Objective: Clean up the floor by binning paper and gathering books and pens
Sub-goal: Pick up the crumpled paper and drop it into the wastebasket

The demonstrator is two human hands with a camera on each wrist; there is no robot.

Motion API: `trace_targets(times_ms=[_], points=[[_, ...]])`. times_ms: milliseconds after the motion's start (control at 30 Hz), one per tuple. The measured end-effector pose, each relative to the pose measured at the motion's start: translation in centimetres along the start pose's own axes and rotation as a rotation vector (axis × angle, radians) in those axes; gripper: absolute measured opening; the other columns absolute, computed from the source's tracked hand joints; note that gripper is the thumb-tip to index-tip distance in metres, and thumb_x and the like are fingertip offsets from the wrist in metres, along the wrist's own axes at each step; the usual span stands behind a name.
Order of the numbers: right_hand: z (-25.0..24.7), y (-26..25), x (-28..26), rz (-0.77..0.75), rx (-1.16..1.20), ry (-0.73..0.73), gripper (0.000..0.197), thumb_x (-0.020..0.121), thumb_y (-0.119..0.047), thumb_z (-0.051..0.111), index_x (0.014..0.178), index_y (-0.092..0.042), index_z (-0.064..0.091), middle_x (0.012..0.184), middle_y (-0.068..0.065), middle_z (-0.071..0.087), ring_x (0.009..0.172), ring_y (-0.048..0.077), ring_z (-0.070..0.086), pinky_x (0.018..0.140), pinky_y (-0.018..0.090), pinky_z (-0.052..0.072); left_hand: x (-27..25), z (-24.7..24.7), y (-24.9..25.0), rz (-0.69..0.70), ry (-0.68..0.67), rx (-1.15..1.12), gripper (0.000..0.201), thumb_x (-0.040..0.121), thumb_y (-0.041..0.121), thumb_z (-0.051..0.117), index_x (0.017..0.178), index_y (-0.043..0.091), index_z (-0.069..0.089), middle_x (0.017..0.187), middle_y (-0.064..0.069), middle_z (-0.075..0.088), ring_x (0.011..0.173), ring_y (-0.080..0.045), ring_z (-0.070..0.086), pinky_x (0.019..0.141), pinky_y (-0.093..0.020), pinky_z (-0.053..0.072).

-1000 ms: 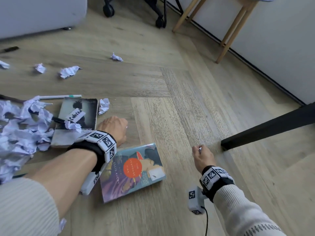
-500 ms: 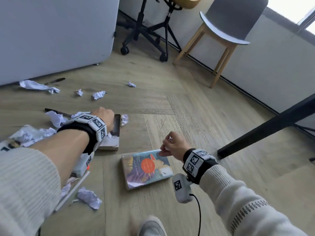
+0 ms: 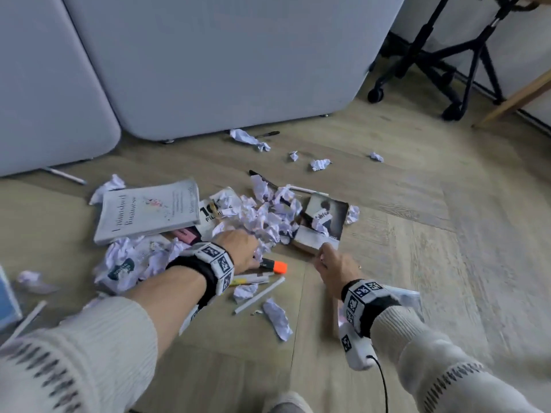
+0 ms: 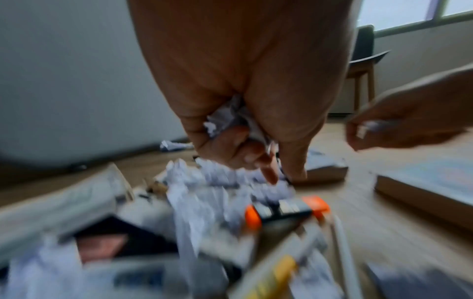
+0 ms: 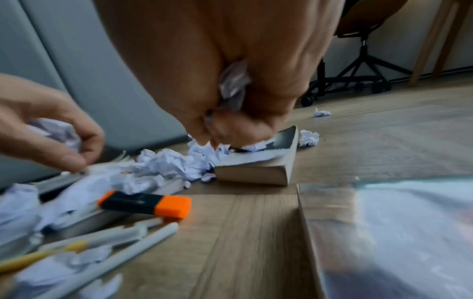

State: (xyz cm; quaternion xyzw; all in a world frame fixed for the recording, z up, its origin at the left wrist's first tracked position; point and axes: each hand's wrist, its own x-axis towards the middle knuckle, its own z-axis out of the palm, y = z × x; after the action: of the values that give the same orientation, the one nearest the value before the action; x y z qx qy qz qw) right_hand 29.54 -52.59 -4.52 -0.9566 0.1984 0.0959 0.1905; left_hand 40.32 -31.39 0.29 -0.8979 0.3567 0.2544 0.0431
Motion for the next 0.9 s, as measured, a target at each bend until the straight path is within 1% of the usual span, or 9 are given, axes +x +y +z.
trace_targets(times_ms=[100, 200, 300, 400, 533, 600, 700, 767, 900], points=[[0.2, 3.2, 2.1, 0.160, -0.080, 0.067, 0.023, 0.095, -0.026, 0.047, 0.111, -0.009, 0.048, 0.102, 0.016, 0.067, 0.091, 0.034, 0.063, 0.076, 0.039, 0.051, -0.3, 4.1, 0.8, 0.063, 0.060, -0.001, 0.029, 0.095, 0.039, 0.054, 0.109, 0.014, 0.053, 0.104, -0.006, 0.061, 0.094, -0.026, 0.060, 0.072, -0.033, 0.043], [-0.4, 7.8, 2.9, 0.363, -0.008, 0.028, 0.039, 0.088, -0.034, 0.062, 0.114, -0.008, 0.048, 0.115, 0.013, 0.064, 0.104, 0.031, 0.059, 0.083, 0.035, 0.047, 0.2, 7.2, 1.0, 0.004, 0.141, -0.058, 0.026, 0.097, 0.033, 0.053, 0.114, 0.014, 0.049, 0.106, -0.006, 0.057, 0.091, -0.023, 0.060, 0.073, -0.031, 0.046], [-0.6, 10.1, 2.9, 0.453, 0.004, -0.066, 0.050, 0.081, -0.038, 0.070, 0.115, -0.007, 0.049, 0.106, 0.012, 0.058, 0.092, 0.026, 0.053, 0.074, 0.030, 0.040, 0.5, 8.9, 0.2, -0.057, 0.174, -0.024, 0.020, 0.094, 0.034, 0.057, 0.103, 0.017, 0.053, 0.102, -0.002, 0.052, 0.082, -0.019, 0.061, 0.067, -0.030, 0.048], [-0.5, 10.7, 3.3, 0.442, -0.037, -0.099, 0.041, 0.085, -0.037, 0.064, 0.110, -0.007, 0.053, 0.103, 0.012, 0.059, 0.085, 0.026, 0.051, 0.071, 0.029, 0.036, 0.6, 9.8, -0.5, -0.052, 0.144, 0.040, 0.010, 0.089, 0.022, 0.065, 0.094, 0.020, 0.056, 0.092, -0.001, 0.046, 0.060, -0.015, 0.056, 0.052, -0.027, 0.047], [-0.2, 11.2, 3.8, 0.323, -0.187, -0.132, 0.030, 0.094, -0.035, 0.052, 0.106, -0.008, 0.059, 0.107, 0.016, 0.064, 0.093, 0.031, 0.059, 0.073, 0.030, 0.041, 0.6, 10.9, -1.3, 0.034, 0.169, 0.148, 0.025, 0.076, 0.011, 0.078, 0.081, 0.019, 0.054, 0.084, -0.001, 0.047, 0.045, -0.007, 0.040, 0.040, -0.020, 0.037], [0.0, 11.4, 3.9, 0.241, -0.241, -0.118, 0.021, 0.094, -0.031, 0.051, 0.098, -0.011, 0.056, 0.102, 0.015, 0.066, 0.091, 0.030, 0.060, 0.072, 0.031, 0.042, 0.1, 10.4, -1.0, 0.070, 0.167, 0.133, 0.018, 0.084, 0.004, 0.067, 0.086, 0.017, 0.054, 0.086, -0.003, 0.047, 0.049, -0.009, 0.039, 0.044, -0.021, 0.035], [0.3, 11.2, 3.9, 0.181, -0.272, -0.099, 0.016, 0.091, -0.028, 0.052, 0.088, -0.012, 0.054, 0.098, 0.015, 0.065, 0.089, 0.030, 0.059, 0.072, 0.033, 0.042, -0.2, 10.2, -0.6, 0.082, 0.205, 0.106, 0.015, 0.094, 0.000, 0.047, 0.097, 0.015, 0.050, 0.092, -0.004, 0.045, 0.060, -0.014, 0.044, 0.055, -0.025, 0.042], [0.3, 11.2, 3.8, 0.178, -0.232, -0.032, 0.017, 0.090, -0.026, 0.056, 0.090, -0.009, 0.056, 0.095, 0.014, 0.060, 0.088, 0.030, 0.056, 0.071, 0.032, 0.040, -0.1, 10.1, -0.5, 0.077, 0.226, 0.057, 0.018, 0.094, -0.001, 0.046, 0.100, 0.015, 0.049, 0.093, -0.003, 0.048, 0.065, -0.015, 0.048, 0.060, -0.027, 0.049], [0.6, 11.3, 3.9, 0.179, -0.142, 0.064, 0.025, 0.089, -0.023, 0.061, 0.105, -0.005, 0.052, 0.096, 0.013, 0.057, 0.094, 0.031, 0.055, 0.075, 0.035, 0.041, -0.1, 10.1, -0.5, 0.070, 0.228, -0.016, 0.018, 0.094, 0.000, 0.045, 0.102, 0.016, 0.049, 0.089, 0.000, 0.047, 0.067, -0.014, 0.048, 0.063, -0.027, 0.049]])
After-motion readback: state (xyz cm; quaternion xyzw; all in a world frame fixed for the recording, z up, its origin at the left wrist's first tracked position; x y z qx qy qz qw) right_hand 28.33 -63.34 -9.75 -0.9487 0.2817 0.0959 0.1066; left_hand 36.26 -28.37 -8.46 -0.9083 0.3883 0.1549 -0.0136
